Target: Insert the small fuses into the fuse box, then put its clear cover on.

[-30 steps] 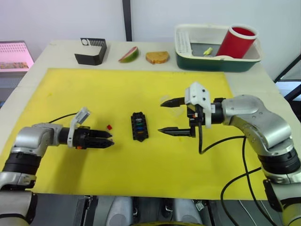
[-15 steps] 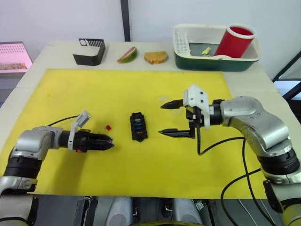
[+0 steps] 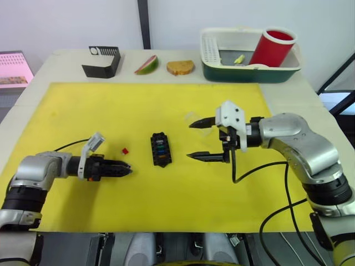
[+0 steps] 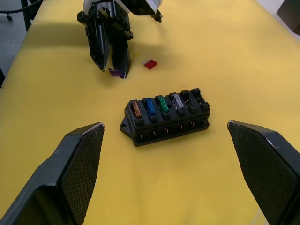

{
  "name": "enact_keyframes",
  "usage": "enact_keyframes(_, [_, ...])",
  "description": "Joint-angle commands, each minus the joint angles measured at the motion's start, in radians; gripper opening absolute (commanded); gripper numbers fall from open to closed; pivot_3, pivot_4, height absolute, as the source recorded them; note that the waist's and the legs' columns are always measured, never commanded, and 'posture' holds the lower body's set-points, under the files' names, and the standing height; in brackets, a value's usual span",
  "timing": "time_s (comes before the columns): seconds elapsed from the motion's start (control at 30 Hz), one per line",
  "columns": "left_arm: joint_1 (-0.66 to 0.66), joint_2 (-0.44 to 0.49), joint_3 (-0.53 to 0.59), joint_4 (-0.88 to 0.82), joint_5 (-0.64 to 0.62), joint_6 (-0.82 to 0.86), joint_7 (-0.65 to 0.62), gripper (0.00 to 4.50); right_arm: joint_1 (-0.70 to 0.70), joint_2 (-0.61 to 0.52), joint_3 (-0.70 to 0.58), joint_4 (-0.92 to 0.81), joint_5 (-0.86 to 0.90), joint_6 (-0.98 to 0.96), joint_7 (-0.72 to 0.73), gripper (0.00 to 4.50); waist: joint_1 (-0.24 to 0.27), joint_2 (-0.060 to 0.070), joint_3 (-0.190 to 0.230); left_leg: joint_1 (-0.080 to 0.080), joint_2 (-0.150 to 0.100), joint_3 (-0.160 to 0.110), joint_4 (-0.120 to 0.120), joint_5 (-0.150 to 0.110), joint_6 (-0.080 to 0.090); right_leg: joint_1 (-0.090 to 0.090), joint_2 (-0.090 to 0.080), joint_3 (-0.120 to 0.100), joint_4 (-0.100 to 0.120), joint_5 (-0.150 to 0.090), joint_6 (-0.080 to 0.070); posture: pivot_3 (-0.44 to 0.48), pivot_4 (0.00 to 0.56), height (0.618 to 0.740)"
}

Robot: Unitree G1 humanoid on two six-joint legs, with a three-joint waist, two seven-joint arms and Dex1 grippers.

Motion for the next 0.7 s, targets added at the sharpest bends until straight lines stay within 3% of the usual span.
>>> enact_keyframes(0.03, [0.025,0.009,-0.032,0.03,0.019,0.002,0.002,1.7,-0.002,0.005,-0.004,-0.014,-0.003,-0.016,0.001,4.5,-0.002,0.0,0.0,0.0,0.0,0.0,0.0,0.0,0.0,0.0,0.0,0.0,0.0,0.0,0.0,0.0,0.15,0.74])
enact_keyframes(0.27, [0.024,0.009,-0.029,0.052,0.017,0.0,0.004,1.7,0.008,0.002,0.002,-0.021,-0.01,-0.023,0.008,4.5,-0.002,0.0,0.0,0.0,0.0,0.0,0.0,0.0,0.0,0.0,0.0,0.0,0.0,0.0,0.0,0.0,0.15,0.74])
enact_keyframes(0.37, [0.029,0.008,-0.024,0.058,0.014,-0.003,0.007,0.88,0.007,0.003,0.002,-0.018,-0.013,-0.025,0.01,4.5,-0.002,0.0,0.0,0.0,0.0,0.0,0.0,0.0,0.0,0.0,0.0,0.0,0.0,0.0,0.0,0.0,0.15,0.74])
enact_keyframes(0.4, [0.031,0.008,-0.021,0.06,0.011,-0.004,0.009,0.42,0.007,0.003,0.002,-0.017,-0.014,-0.025,0.011,4.5,-0.002,0.0,0.0,0.0,0.0,0.0,0.0,0.0,0.0,0.0,0.0,0.0,0.0,0.0,0.0,0.0,0.15,0.74])
enact_keyframes(0.7, [0.053,0.012,-0.002,0.038,-0.012,0.021,0.028,0.42,0.004,0.006,0.006,-0.01,-0.02,-0.027,0.015,4.5,-0.003,0.0,0.0,0.0,0.0,0.0,0.0,0.0,0.0,0.0,0.0,0.0,0.0,0.0,0.0,0.0,0.15,0.74])
